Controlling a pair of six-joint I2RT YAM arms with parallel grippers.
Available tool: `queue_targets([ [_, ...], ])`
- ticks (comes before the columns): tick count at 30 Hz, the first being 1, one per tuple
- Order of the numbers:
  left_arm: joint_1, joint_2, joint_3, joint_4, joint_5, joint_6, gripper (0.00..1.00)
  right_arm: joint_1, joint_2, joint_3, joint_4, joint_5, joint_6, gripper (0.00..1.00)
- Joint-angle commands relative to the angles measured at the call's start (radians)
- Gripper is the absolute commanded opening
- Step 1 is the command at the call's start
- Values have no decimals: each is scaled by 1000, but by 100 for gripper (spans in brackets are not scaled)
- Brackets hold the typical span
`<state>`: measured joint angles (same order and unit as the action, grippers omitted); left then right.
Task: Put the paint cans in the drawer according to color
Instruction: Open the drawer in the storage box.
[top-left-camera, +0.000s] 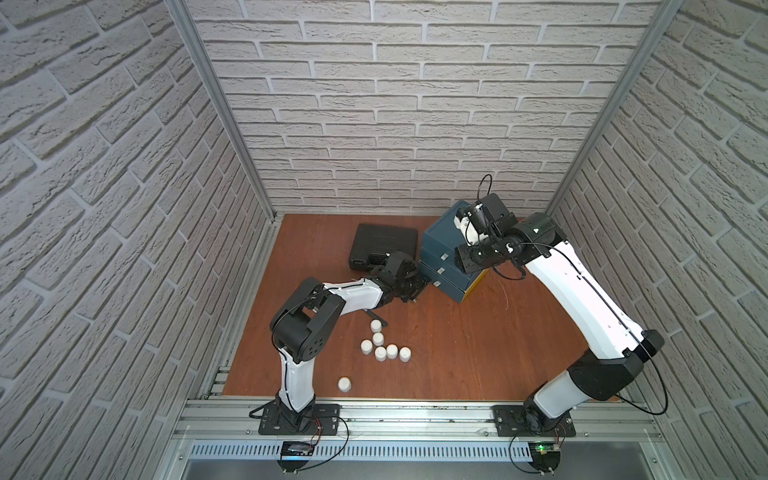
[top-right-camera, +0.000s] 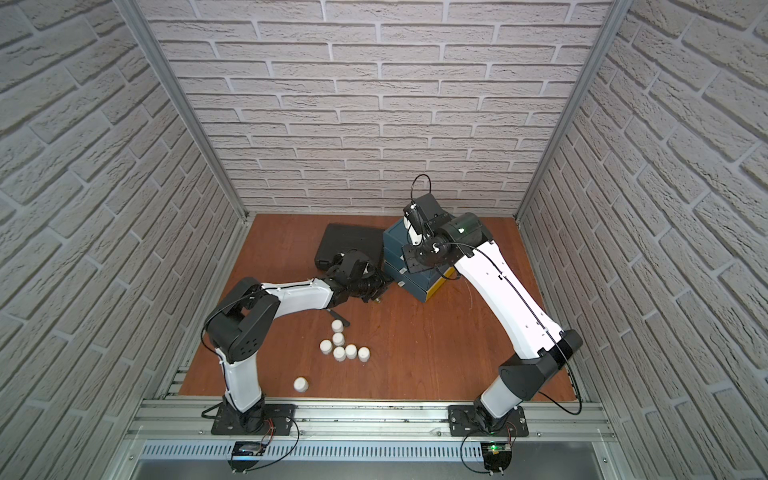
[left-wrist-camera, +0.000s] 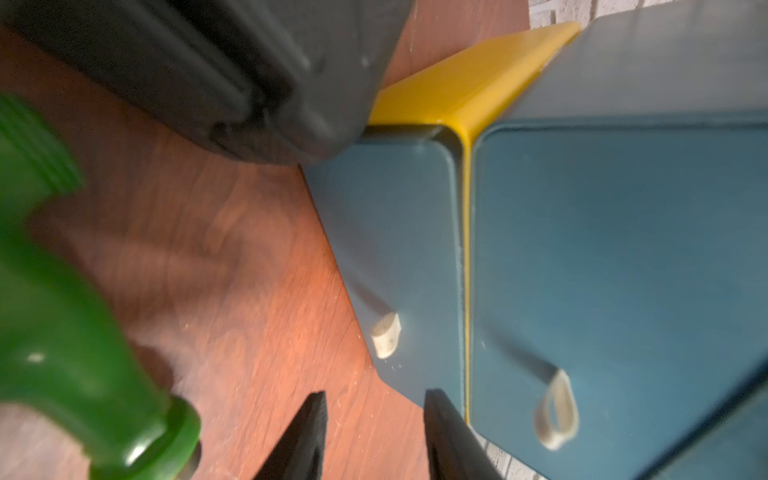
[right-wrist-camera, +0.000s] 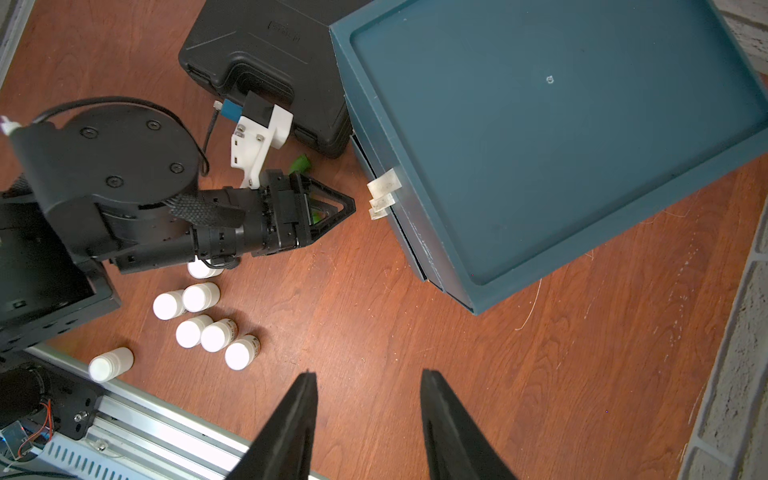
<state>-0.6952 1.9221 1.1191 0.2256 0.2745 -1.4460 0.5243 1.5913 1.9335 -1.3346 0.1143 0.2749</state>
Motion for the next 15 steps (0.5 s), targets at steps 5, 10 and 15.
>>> queue_targets([
  [5, -10, 96, 52, 104, 12, -32, 41, -11, -45, -16, 17, 2, 6, 46],
  [10, -19, 113, 71, 105, 2, -30, 41, -13, -48, -31, 22, -5, 4, 46],
  [15, -32, 115, 77, 110, -12, -39, 41, -15, -40, -29, 25, -14, 0, 46],
])
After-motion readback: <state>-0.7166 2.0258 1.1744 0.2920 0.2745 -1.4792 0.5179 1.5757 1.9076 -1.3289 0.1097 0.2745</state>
